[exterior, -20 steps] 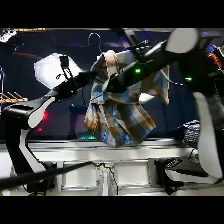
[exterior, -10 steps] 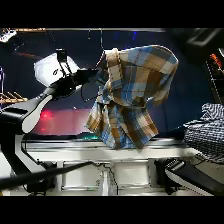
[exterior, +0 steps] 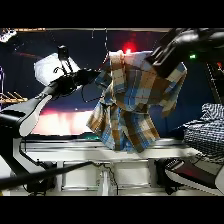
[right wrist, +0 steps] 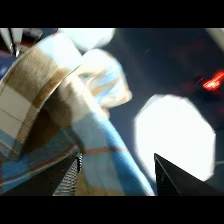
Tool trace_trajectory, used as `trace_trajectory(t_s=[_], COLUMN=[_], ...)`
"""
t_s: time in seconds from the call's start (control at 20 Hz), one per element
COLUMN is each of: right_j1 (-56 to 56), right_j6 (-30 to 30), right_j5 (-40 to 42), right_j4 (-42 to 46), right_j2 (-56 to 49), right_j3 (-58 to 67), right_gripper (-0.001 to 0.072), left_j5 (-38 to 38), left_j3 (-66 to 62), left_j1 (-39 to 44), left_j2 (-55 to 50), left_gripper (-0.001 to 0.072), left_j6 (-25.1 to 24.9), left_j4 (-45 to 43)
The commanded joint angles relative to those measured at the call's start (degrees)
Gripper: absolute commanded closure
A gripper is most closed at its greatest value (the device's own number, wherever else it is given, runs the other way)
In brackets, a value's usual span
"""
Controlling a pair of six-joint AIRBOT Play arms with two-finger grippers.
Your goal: Fold the clothes and pants, and hang the long-sleeved shirts on hangers.
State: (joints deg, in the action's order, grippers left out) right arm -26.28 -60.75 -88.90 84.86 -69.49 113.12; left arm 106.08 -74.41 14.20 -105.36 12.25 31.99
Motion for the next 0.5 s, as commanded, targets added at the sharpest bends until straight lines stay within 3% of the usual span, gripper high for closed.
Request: trace_trajectory(t_s=[0.0,0.15,0.2,0.35,0.4,0.45], right_j1=[0.57,2.54,3.02,3.15,3.15,3.15], right_j6=[0.46,0.44,0.46,4.26,7.45,9.55], right_j5=[-1.38,-1.60,-1.51,-1.46,-1.46,-1.36], right_j4=[-1.51,-3.04,-3.50,-3.52,-3.43,-3.50], right_j2=[-3.30,-5.44,-5.90,-6.36,-6.34,-6.25], right_j3=[-0.52,-0.66,-0.96,-1.16,-1.16,-1.16], right_gripper=[0.0169,0.0176,0.0240,0.0613,0.0678,0.0679], left_j5=[0.02,0.04,0.02,0.04,0.02,0.02], left_j3=[-0.02,-0.02,-0.02,-0.02,-0.02,-0.02], left_j1=[0.04,0.00,-0.02,0.07,0.22,0.28], left_j2=[0.09,0.09,0.09,0.09,0.09,0.09], left_gripper=[0.0695,0.0695,0.0696,0.0695,0.0694,0.0692], left_j6=[0.61,0.61,0.63,1.86,1.90,1.88], left_j4=[-0.39,-0.42,-0.39,-0.28,-0.26,-0.24])
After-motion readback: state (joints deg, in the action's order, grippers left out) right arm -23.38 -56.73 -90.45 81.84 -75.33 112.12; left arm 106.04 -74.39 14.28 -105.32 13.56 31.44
